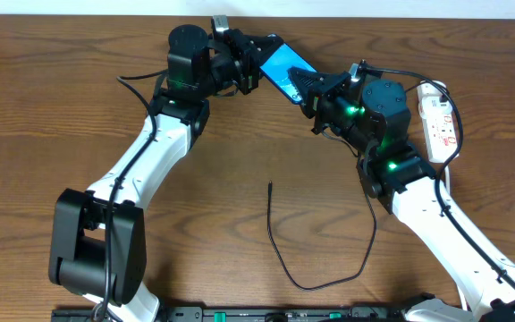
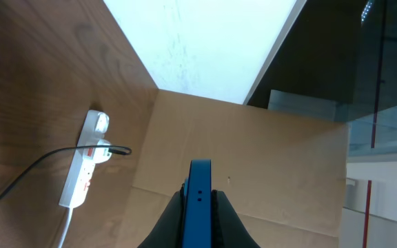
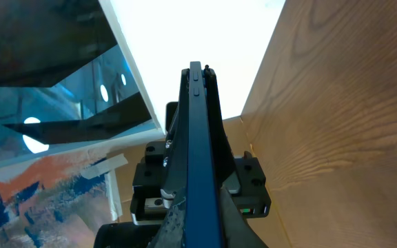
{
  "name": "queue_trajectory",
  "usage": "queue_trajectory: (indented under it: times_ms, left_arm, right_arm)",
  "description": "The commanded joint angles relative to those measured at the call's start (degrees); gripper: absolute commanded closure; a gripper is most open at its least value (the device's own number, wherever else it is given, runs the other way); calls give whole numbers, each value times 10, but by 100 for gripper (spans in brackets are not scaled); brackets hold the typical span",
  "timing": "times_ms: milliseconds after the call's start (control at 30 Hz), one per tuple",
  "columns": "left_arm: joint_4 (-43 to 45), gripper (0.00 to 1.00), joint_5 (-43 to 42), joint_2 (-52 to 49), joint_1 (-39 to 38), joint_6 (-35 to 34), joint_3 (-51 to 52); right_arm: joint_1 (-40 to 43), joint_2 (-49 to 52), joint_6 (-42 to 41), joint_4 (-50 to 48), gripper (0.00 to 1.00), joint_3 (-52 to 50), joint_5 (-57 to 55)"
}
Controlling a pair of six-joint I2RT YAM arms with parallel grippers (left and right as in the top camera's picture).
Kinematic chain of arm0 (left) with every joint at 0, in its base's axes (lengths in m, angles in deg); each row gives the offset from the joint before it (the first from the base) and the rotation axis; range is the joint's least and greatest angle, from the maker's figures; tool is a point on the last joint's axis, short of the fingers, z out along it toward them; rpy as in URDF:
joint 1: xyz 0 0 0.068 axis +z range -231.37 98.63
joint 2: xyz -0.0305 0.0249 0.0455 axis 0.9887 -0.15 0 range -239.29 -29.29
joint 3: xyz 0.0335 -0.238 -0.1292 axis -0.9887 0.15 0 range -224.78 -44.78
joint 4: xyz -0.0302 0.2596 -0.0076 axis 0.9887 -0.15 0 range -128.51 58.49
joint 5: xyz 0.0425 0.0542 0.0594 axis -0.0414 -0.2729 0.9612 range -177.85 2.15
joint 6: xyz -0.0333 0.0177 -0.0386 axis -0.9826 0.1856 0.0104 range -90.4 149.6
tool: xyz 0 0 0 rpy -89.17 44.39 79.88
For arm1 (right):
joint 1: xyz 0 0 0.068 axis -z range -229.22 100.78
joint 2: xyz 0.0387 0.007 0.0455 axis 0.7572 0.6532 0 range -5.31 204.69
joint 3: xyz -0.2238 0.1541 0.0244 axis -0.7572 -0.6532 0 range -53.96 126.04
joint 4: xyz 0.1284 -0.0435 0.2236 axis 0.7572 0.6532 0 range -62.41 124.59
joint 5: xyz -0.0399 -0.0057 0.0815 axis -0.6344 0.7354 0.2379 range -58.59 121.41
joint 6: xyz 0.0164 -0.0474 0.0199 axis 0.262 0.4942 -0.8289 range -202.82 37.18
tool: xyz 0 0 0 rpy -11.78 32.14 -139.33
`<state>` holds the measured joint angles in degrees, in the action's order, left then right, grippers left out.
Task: Plug charger to phone and switch on socket
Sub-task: 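Release the phone from the right gripper and pull it back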
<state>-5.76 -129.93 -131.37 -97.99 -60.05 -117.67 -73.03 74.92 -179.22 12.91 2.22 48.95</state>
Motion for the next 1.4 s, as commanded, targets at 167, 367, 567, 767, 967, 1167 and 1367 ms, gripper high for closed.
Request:
queue_trajectory:
  times_ms: [167, 367, 567, 767, 967, 1167, 1367]
  left_arm:
    - [5, 93, -8, 13, -2, 21, -10]
    - [5, 93, -8, 13, -1, 21, -10]
    - [5, 93, -7, 13, 35, 21, -10]
    - [5, 92, -32, 13, 107, 21, -10]
    - [2, 93, -115, 13, 162, 21, -10]
    - [3, 92, -227, 13, 213, 24, -9]
    - [3, 92, -325, 12, 255, 54, -9]
  right_arm:
    - [-10, -4, 13, 3, 37, 6, 10]
    - [-10, -4, 13, 3, 17, 6, 8]
    - [-10, -4, 13, 3, 18, 6, 8]
    - [-10, -4, 14, 3, 15, 6, 8]
    - [-10, -4, 13, 7, 1, 6, 8]
    - [-10, -4, 92, 29, 3, 6, 8]
    - [-10, -4, 232, 81, 2, 6, 10]
